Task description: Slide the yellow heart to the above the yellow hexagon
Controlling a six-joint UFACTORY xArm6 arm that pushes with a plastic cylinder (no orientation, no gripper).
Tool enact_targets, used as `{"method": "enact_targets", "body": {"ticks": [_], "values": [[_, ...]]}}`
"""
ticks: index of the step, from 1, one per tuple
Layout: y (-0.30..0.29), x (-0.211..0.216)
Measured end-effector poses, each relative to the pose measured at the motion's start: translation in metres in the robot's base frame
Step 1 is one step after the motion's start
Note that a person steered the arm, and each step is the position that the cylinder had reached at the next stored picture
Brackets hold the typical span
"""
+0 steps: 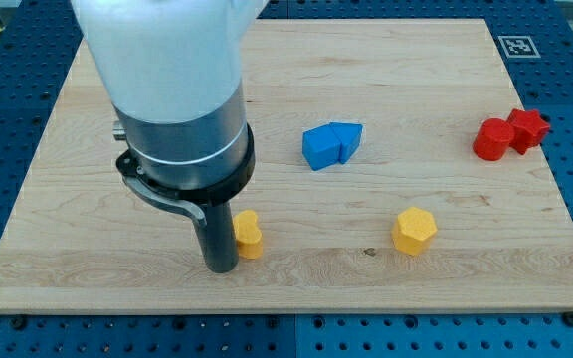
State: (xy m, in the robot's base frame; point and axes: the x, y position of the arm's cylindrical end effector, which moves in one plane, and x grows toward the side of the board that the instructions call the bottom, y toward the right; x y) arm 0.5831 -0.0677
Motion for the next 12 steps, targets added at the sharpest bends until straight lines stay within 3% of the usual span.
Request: {"method": "enact_targets", "body": {"ticks": [3,7,12], "values": [[0.008,-0.039],[0.078,-0.035],[0.112,-0.061]]}}
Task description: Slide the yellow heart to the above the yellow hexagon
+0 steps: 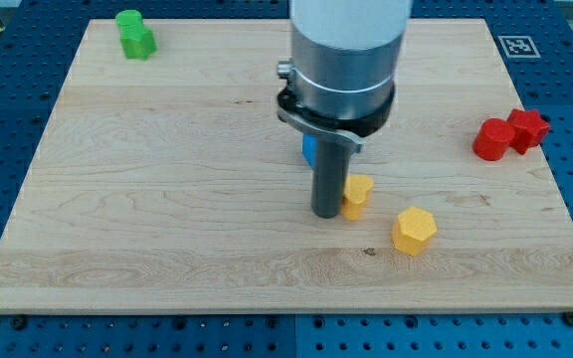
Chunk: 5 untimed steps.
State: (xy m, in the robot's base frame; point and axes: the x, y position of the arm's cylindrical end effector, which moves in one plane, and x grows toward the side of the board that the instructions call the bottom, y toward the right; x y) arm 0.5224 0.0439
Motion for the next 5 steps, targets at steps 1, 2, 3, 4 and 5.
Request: {"method": "enact_targets", "body": {"ticks": [1,2,3,4,5], "values": [[0.020,0.000],[0.024,-0.002],[0.001,-0.030],[0.028,-0.031],[0.047,-0.031]]}}
